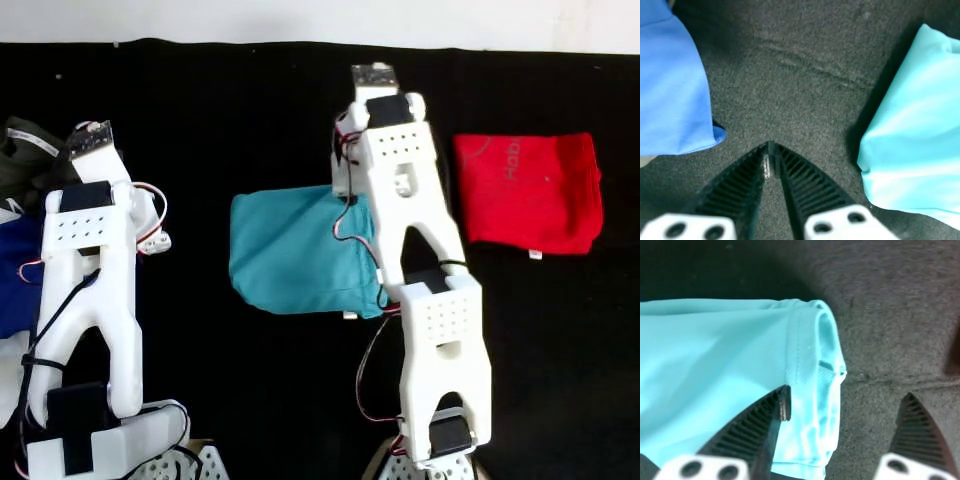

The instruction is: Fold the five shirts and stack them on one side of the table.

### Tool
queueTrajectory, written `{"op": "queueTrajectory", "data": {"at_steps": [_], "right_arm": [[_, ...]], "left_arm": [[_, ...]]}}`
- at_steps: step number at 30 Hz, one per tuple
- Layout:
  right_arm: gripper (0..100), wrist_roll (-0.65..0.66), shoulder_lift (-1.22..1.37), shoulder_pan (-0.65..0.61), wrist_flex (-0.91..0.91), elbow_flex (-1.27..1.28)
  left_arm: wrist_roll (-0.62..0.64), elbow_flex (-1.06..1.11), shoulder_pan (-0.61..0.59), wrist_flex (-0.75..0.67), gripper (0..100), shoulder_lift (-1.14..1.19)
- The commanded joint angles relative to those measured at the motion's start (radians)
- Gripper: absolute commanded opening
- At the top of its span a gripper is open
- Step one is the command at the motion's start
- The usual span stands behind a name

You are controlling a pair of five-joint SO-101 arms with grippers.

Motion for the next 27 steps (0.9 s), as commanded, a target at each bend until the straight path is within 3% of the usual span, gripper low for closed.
{"op": "queueTrajectory", "data": {"at_steps": [1,10,16,22,27], "right_arm": [[32.9,-0.009,-0.048,-0.038,-0.013,-0.005],[32.9,-0.005,-0.044,0.030,0.007,-0.133],[32.9,-0.009,-0.039,0.101,0.022,-0.079],[32.9,-0.097,-0.041,0.041,0.019,-0.065],[33.0,-0.094,-0.035,-0.064,0.019,-0.056]], "left_arm": [[-0.005,-0.012,-0.005,-0.015,1,-0.004],[-0.006,-0.013,-0.008,-0.017,1,-0.005],[-0.006,-0.013,-0.005,-0.044,1,-0.005],[-0.006,-0.013,-0.004,-0.051,1,-0.005],[-0.006,-0.013,-0.004,-0.051,1,-0.005]]}}
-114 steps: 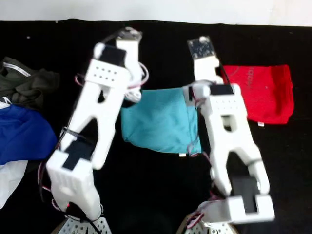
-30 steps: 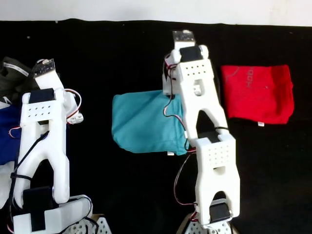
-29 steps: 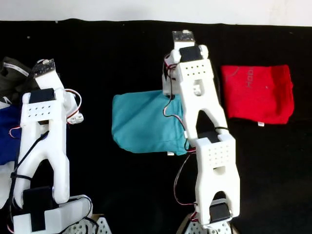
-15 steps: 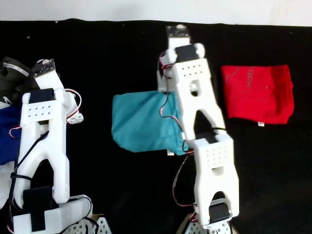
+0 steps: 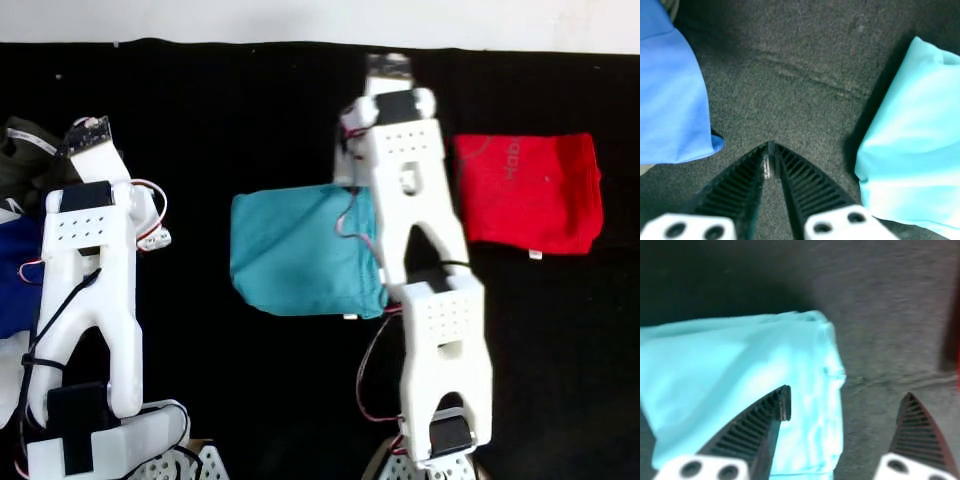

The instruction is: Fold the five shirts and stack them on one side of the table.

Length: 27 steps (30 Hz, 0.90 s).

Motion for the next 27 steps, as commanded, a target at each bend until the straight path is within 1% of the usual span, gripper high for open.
{"op": "queueTrajectory", "data": {"at_steps": [1,5,12,20,21,22,24,25,27], "right_arm": [[33.1,-0.014,-0.025,-0.064,0.010,0.002],[33.1,-0.014,0.047,-0.068,-0.002,-0.002],[33.1,-0.014,0.237,0.015,-0.051,-0.007],[31.9,-0.014,0.369,0.010,-0.088,-0.007],[28.6,-0.014,0.375,0.010,-0.085,-0.007],[22.1,-0.014,0.377,0.012,-0.077,-0.007],[5.0,-0.014,0.378,0.018,-0.071,-0.007],[0.0,-0.003,0.377,0.018,-0.073,-0.007],[3.5,0.052,0.377,0.022,-0.053,-0.007]], "left_arm": [[-0.006,-0.013,-0.004,-0.014,1,-0.005],[-0.006,-0.012,-0.008,-0.014,1,-0.005],[-0.006,-0.013,-0.010,-0.014,1,-0.005],[-0.006,-0.013,-0.008,-0.034,1,-0.005],[-0.006,-0.013,-0.008,-0.034,1,-0.005],[-0.006,-0.013,-0.008,-0.034,1,-0.005],[-0.006,-0.013,-0.008,-0.034,1,-0.005],[-0.006,-0.013,-0.008,-0.034,1,-0.005],[-0.006,-0.013,-0.008,-0.034,1,-0.005]]}}
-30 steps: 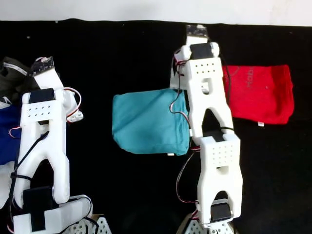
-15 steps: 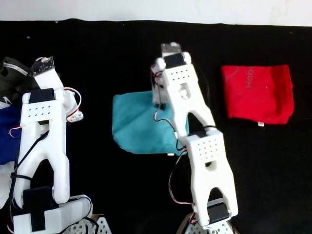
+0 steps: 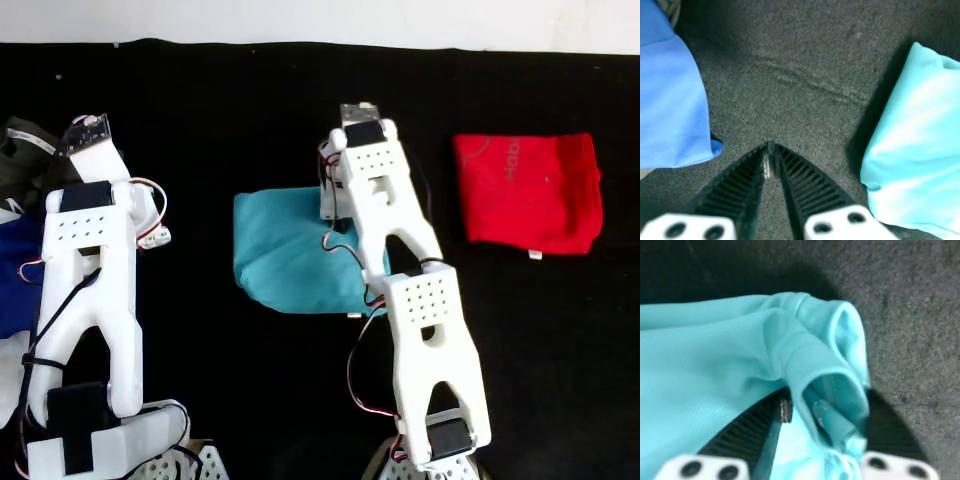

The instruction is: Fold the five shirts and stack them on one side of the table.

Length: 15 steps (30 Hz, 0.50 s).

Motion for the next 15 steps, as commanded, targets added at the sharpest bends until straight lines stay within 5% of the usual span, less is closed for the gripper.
{"op": "queueTrajectory", "data": {"at_steps": [1,9,15], "right_arm": [[2.5,0.060,0.030,0.024,0.028,0.005],[0.6,0.127,-0.027,0.197,0.088,-0.252],[0.6,0.298,-0.275,0.294,0.088,-0.140]], "left_arm": [[-0.006,-0.013,-0.008,-0.015,1,-0.005],[-0.006,-0.005,-0.010,-0.015,1,-0.005],[-0.006,-0.008,-0.008,-0.017,1,-0.005]]}}
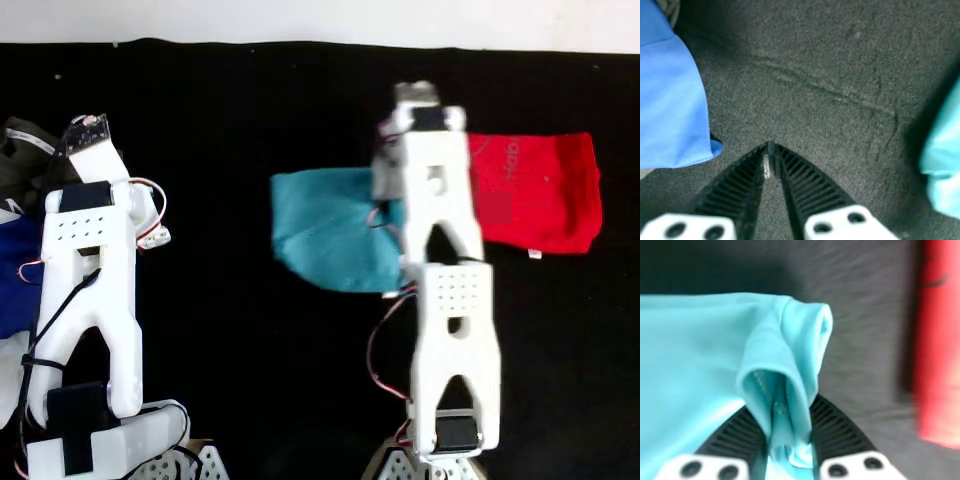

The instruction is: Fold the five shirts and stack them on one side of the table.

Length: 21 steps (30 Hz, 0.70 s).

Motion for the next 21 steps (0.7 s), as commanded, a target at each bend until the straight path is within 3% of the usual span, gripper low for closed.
{"op": "queueTrajectory", "data": {"at_steps": [1,10,21], "right_arm": [[0.6,0.118,-0.216,0.053,0.012,0.062],[0.6,0.227,-0.464,0.162,0.008,0.160],[0.6,0.440,-0.484,0.360,-0.099,0.160]], "left_arm": [[-0.006,-0.010,-0.008,-0.017,1,-0.004],[-0.006,-0.005,-0.007,-0.054,1,-0.002],[-0.006,-0.005,-0.008,-0.051,1,-0.002]]}}
